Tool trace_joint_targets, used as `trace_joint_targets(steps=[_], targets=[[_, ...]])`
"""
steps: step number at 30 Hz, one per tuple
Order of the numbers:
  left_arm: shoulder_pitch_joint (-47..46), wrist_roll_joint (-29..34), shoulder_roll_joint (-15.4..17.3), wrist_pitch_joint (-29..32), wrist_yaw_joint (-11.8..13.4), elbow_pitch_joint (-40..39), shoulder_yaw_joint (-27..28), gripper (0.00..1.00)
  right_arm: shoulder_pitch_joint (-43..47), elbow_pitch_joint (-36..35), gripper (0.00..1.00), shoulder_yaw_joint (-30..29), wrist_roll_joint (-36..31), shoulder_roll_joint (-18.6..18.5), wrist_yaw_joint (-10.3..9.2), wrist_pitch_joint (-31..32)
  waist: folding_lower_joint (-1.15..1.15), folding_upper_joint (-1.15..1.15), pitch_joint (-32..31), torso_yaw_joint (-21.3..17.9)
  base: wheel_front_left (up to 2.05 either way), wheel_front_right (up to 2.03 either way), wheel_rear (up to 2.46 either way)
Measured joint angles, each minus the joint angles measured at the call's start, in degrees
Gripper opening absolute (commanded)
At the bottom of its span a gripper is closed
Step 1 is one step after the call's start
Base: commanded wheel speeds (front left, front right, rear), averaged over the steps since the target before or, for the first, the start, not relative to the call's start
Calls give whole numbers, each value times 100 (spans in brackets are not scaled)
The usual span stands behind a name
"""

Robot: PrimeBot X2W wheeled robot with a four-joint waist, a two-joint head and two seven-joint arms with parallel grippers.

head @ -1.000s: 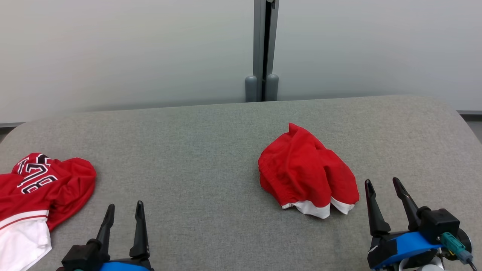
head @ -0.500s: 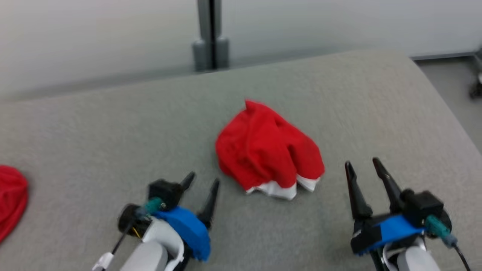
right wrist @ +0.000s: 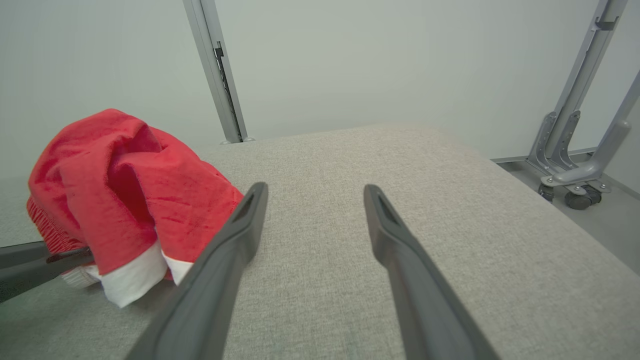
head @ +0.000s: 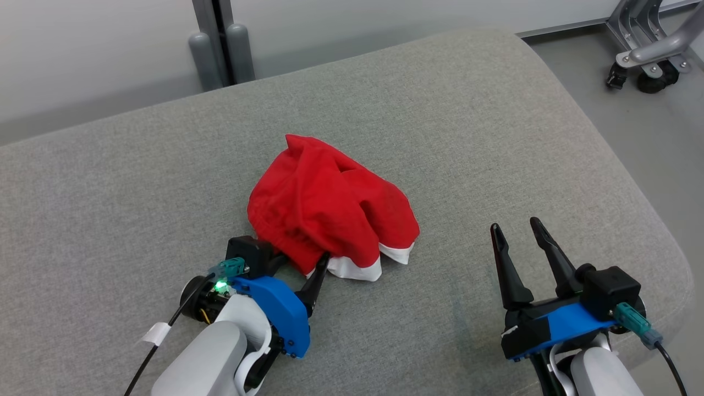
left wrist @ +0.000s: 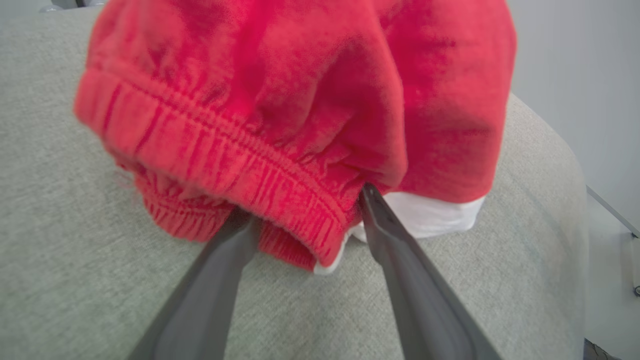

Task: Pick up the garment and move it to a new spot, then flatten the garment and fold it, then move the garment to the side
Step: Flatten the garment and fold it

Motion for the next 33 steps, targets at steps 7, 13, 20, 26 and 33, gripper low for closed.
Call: trace_joint_targets(steps=[7,13,20,26,33], targets=[[-128,-282,41,-439,0,-164,-189,0,10,-44,100,33,-1,0,0,-4,0,-1,-125,71,0,0,0],[-916,-383,-93,-645,1,-468,-354,0,19,-8,100,99,-1,1,1,-5,0,-1,-241,150,0,0,0],[-2243,-559,-463,-338,0,-624,-847,0,17,19,100,250,12,2,0,-5,0,-1,-293,62,0,0,0],[-3008,-933,-701,-712,0,-523,-1016,0,13,35,100,344,93,-1,0,-5,0,-1,-269,-126,0,0,0],[-3151,-1842,-810,-1166,0,-545,-991,0,12,-2,100,166,20,-3,0,-5,0,-1,-167,113,0,0,0]])
